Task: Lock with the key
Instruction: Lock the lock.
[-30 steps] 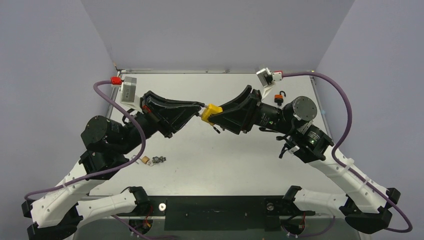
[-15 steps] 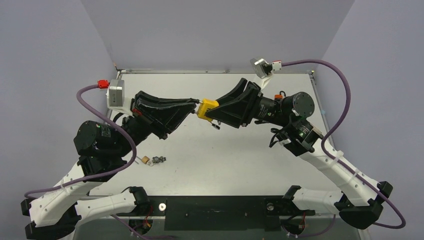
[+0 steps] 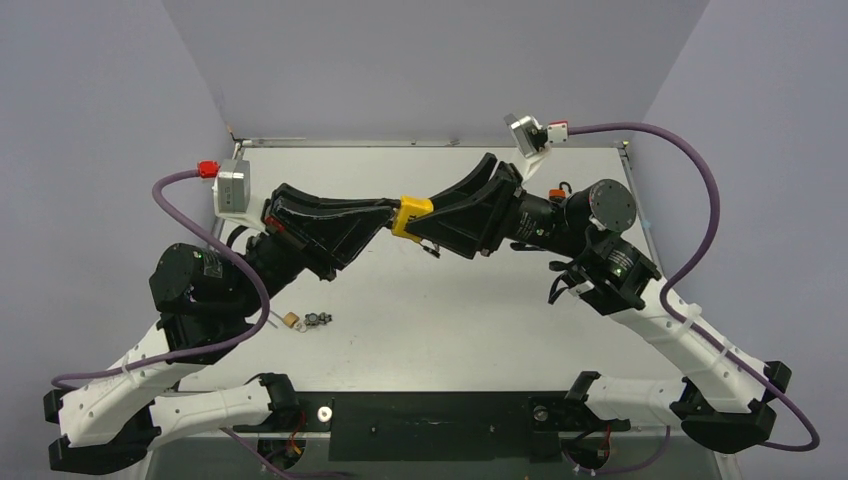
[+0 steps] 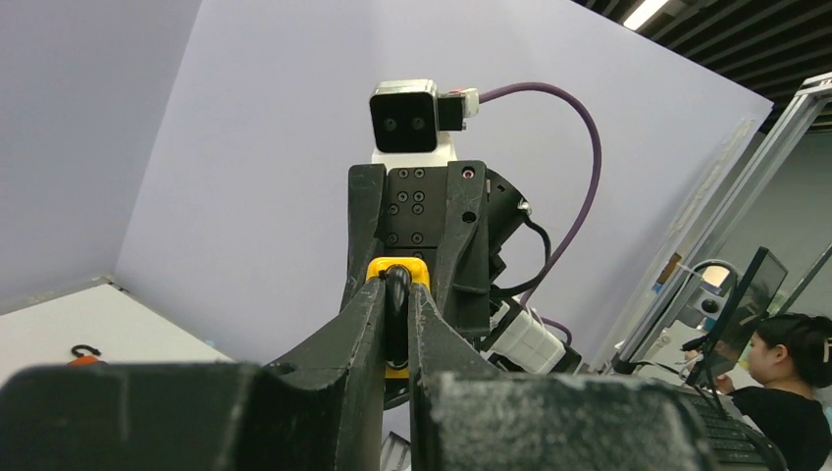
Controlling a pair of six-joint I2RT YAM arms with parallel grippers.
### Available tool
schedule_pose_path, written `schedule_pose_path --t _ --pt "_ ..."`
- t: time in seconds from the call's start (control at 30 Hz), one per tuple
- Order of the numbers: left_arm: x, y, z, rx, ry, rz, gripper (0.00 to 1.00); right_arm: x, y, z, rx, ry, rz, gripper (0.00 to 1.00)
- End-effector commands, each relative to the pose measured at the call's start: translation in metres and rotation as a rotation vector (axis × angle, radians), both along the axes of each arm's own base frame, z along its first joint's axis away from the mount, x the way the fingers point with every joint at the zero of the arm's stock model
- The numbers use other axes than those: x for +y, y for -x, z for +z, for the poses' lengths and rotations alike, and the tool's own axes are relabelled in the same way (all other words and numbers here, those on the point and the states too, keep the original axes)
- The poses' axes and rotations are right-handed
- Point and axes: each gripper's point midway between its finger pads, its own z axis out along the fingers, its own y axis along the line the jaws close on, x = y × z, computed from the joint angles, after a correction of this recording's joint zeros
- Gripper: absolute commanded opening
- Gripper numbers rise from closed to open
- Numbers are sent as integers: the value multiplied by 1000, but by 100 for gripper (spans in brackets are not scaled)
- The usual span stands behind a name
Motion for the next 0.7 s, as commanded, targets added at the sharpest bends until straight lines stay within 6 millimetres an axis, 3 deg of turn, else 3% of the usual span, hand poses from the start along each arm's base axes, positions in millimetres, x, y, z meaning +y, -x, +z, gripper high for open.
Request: schedule_pose_path --t 0.0,0.23,0.37,0.67 --pt "-74 28 -120 185 -377 -251 0 -6 -33 34 -76 -86 -227 0" --pt "-91 34 -141 201 -430 -256 0 -1 -39 40 -85 -88 -243 0" --pt "-95 34 -144 201 -458 -238 0 5 -43 32 -85 -32 -274 0" --pt "-96 29 -136 182 -500 -200 0 21 -52 -4 -84 152 -333 0"
